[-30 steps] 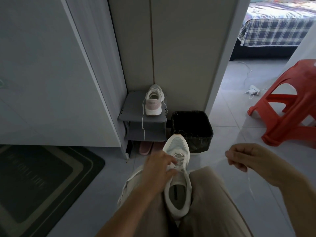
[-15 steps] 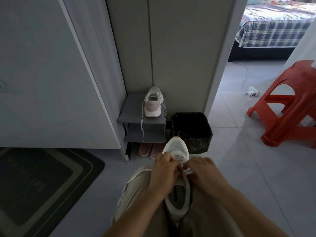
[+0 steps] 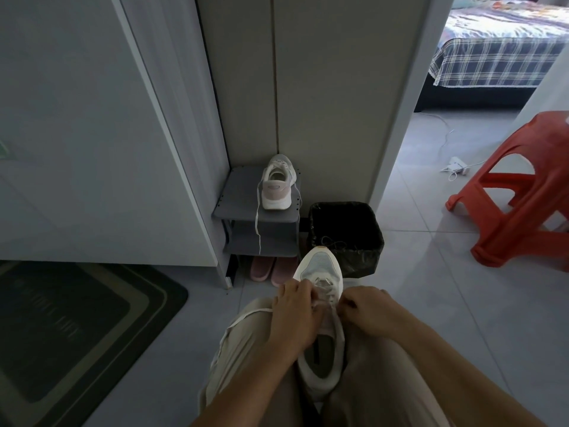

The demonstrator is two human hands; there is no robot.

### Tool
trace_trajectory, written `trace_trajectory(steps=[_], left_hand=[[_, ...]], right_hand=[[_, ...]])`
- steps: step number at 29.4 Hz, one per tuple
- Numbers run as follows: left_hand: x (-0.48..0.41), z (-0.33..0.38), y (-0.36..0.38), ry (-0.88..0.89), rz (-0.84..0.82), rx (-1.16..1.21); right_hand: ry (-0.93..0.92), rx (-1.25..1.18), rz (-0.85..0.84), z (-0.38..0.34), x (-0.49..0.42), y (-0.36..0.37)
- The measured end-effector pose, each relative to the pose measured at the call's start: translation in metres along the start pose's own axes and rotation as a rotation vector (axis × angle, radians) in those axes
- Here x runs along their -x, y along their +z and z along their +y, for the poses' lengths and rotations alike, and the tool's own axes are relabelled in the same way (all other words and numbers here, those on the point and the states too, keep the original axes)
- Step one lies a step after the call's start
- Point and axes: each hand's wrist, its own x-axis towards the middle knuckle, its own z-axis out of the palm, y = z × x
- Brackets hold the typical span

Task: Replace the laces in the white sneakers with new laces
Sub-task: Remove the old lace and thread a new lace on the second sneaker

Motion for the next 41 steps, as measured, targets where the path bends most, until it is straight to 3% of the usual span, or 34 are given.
trace_trajectory(steps=[7, 11, 14, 21, 27, 30, 33, 35, 38, 39, 41], left_hand=[[0.014, -0.015, -0.019, 0.027, -0.058, 0.001], [0.023, -0.026, -0.024, -0.002, -0.029, 0.225], [0.030, -0.026, -0.025, -0.007, -0.009, 0.255], [0.046, -0.028, -0.027, 0.029, 0.018, 0.214], [0.041, -0.021, -0.027, 0.091, -0.058, 0.142], [0.035, -0.007, -0.034, 0.200, 0.066, 0.207], [0.024, 0.021, -0.038, 0.305, -0.003, 0.257], [0.016, 0.038, -0.039, 0.381, 0.035, 0.245], [0.004, 0.032, -0.039, 0.331, 0.138, 0.291], [0.003, 0.026, -0.040, 0.307, 0.148, 0.295], [0.005, 0.015, -0.042, 0.272, 0.146, 0.335]], right_hand=[[0.016, 0.192, -0.116, -0.008, 0.003, -0.023], [0.000, 0.094, -0.192, 0.007, 0.017, -0.046], [0.021, -0.026, -0.255, 0.023, 0.032, -0.066], [-0.041, -0.583, -0.142, 0.063, 0.064, -0.100], [-0.168, -0.837, -0.141, 0.050, 0.070, -0.098], [-0.214, -0.935, -0.134, 0.027, 0.066, -0.094], [-0.241, -1.083, -0.193, 0.005, 0.055, -0.091], [-0.267, -1.252, -0.258, -0.003, 0.047, -0.090], [-0.510, -1.576, -0.380, -0.005, 0.046, -0.098], [-0.612, -1.644, -0.345, -0.004, 0.051, -0.104], [-0.582, -1.766, -0.085, 0.015, 0.056, -0.119]])
